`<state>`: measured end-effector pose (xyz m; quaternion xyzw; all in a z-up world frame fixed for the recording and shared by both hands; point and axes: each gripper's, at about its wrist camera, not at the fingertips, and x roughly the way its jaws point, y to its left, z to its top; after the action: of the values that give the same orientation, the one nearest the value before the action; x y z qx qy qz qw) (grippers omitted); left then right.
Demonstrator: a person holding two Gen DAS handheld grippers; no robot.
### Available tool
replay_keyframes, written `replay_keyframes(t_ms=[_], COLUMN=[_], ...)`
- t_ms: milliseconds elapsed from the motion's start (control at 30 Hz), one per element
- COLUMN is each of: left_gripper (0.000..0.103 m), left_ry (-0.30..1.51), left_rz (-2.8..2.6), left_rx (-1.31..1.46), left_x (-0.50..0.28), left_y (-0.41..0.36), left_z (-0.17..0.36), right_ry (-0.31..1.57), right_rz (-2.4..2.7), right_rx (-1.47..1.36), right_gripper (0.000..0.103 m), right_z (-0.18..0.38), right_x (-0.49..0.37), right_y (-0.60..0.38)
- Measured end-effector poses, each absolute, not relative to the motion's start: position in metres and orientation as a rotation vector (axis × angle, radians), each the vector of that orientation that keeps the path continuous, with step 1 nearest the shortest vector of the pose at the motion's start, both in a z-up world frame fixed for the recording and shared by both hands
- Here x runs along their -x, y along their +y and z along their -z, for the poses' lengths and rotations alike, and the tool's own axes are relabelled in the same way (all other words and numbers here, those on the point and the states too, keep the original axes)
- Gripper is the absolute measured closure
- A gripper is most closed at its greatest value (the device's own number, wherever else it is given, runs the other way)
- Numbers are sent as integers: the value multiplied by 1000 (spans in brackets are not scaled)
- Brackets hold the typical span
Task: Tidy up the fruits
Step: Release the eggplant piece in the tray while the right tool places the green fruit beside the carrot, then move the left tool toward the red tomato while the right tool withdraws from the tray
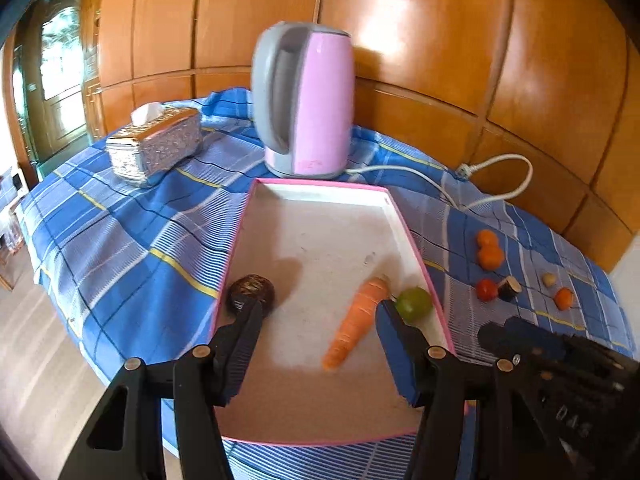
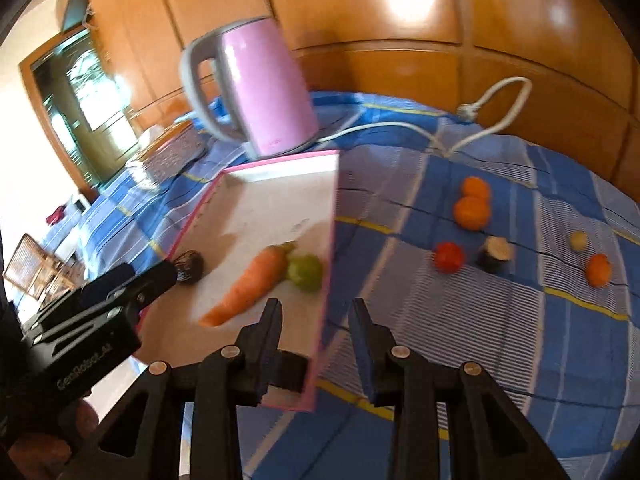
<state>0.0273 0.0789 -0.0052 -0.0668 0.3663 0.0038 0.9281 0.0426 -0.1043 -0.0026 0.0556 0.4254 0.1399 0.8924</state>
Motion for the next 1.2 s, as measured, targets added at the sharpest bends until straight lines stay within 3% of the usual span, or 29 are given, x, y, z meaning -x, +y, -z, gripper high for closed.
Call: replay_keyframes(t_ms=[1067, 1200], left_gripper=[44, 48], left_ry=[793, 804], left_rz=[242, 264], left_rx=[-31, -28], left_x=[-64, -77], left_y=[-37, -46], left_z=[9, 10], right_ry=[919, 927], right_rz=[17, 24], right_rx=[-301, -303], right_gripper=[68, 68], right_z=[36, 40], right_x=[-36, -39], right_y=[-226, -231])
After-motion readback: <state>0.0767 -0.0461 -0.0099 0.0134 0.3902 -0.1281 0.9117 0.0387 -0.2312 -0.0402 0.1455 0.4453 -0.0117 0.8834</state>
